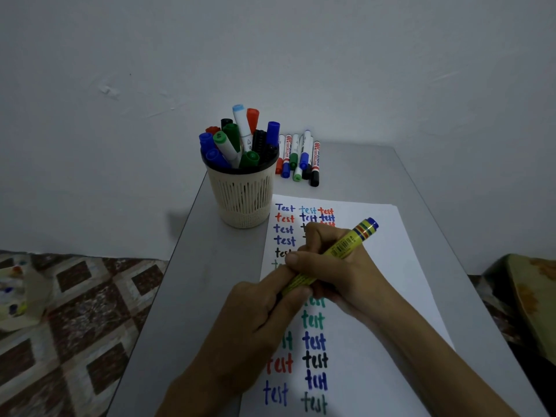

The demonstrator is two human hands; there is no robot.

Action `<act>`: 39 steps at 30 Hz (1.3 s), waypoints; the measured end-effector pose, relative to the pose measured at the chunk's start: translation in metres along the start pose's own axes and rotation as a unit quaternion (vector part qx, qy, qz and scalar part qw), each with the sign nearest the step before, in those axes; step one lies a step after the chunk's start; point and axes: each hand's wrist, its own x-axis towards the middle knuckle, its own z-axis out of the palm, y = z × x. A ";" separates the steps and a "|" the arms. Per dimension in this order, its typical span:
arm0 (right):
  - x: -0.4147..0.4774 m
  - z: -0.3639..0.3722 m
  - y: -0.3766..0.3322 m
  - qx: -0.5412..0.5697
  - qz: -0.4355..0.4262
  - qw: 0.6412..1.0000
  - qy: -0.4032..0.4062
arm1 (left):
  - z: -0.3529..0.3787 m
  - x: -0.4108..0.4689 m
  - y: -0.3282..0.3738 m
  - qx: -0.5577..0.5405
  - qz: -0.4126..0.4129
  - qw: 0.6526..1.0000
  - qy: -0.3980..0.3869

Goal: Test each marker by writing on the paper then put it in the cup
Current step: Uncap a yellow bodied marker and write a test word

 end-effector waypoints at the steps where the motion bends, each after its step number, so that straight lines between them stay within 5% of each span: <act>1: 0.000 0.000 -0.001 0.001 0.001 1.000 -0.001 | 0.000 0.000 0.000 -0.006 -0.003 1.000 0.001; 6: 0.002 -0.004 -0.004 -0.006 -0.027 1.000 -0.012 | 0.000 -0.001 -0.004 -0.063 -0.032 0.997 0.001; 11: 0.004 -0.007 -0.006 -0.020 -0.035 0.999 -0.006 | -0.003 -0.004 -0.005 0.006 -0.032 0.999 0.006; 13: 0.005 -0.013 -0.010 0.025 -0.071 0.996 0.051 | -0.008 -0.003 -0.007 0.058 -0.038 0.997 0.028; 16: 0.009 -0.026 -0.008 0.154 -0.091 0.954 0.239 | -0.015 -0.001 -0.014 0.152 -0.009 0.987 0.049; 20: 0.012 -0.037 0.005 0.247 -0.053 0.899 0.357 | -0.013 -0.003 -0.025 0.240 0.009 0.971 -0.024; 32: 0.016 -0.048 0.005 0.122 -0.046 0.968 0.212 | -0.011 -0.002 -0.033 0.221 0.002 0.974 -0.045; 39: 0.012 -0.046 0.010 -0.032 -0.036 0.969 0.244 | -0.012 -0.003 -0.033 0.220 0.000 0.975 -0.043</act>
